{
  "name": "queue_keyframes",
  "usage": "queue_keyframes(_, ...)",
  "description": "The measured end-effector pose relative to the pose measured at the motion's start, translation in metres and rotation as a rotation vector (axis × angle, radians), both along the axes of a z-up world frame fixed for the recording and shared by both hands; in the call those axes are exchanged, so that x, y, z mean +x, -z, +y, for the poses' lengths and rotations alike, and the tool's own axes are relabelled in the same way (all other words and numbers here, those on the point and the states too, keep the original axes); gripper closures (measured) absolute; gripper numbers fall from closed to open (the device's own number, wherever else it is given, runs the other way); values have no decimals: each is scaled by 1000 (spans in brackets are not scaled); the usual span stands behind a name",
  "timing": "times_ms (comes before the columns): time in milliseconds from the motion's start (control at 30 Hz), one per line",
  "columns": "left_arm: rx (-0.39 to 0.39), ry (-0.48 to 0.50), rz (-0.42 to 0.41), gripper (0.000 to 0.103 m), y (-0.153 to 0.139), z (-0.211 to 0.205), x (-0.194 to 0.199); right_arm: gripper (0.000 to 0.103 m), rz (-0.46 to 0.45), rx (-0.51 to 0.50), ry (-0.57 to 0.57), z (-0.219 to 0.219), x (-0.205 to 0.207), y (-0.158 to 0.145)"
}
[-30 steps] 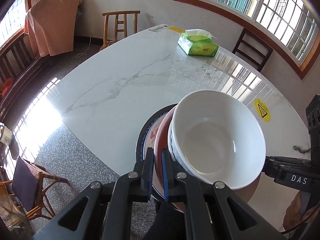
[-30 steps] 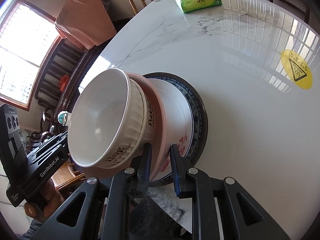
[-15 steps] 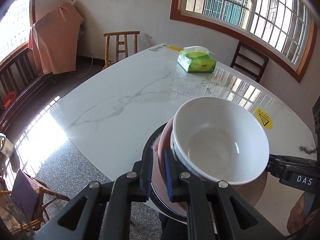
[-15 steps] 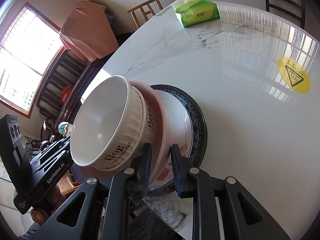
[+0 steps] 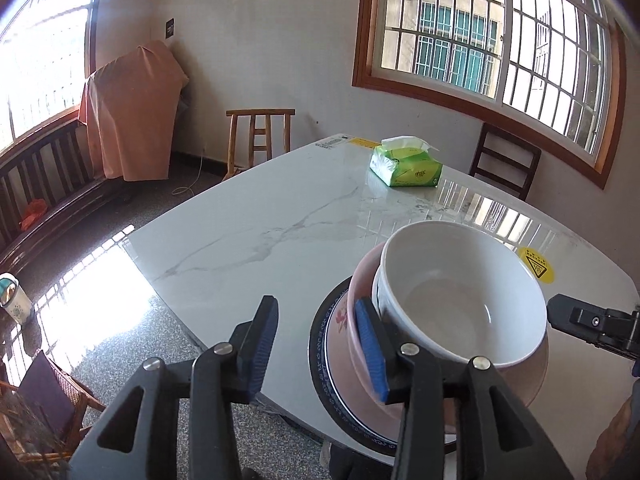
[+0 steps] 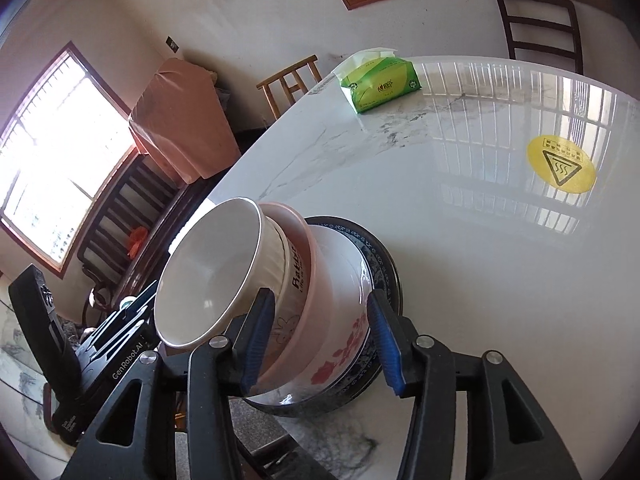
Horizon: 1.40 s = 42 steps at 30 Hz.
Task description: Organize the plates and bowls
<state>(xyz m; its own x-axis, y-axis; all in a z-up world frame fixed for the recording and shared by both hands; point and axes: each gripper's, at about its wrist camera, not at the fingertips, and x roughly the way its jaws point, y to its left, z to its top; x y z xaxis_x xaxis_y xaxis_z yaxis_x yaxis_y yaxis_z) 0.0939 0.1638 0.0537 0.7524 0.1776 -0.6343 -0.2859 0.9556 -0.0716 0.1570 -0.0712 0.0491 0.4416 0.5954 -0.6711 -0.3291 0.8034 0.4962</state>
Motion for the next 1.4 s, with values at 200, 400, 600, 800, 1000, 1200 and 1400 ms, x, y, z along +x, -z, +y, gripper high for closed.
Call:
queue_keyframes(200,133,-48,-74,57,-10,-11,-32,48,-137,11,18,-2,-30,-13)
queue_keyframes(400,126,-39,-106,57,-19,-20,-68,41,-337,1,79,-8,-75,-28)
queue_keyframes(600,116,-2,-121,57,-24,-38,-89,31,-420,-1,107,-8,-101,-26)
queue_keyframes(800,118,54,-123,55,-27,-60,-101,17,-534,-12,170,-16,-134,-23)
queue_keyframes(1000,148,96,-151,49,-35,-83,-111,11,-578,9,191,-30,-149,-27)
queue_keyframes(1200,169,98,-178,44,-44,-93,-121,11,-608,-11,191,-33,-159,-26)
queue_keyframes(1400,153,104,-182,43,-46,-96,-123,5,-639,-15,210,-37,-170,-28)
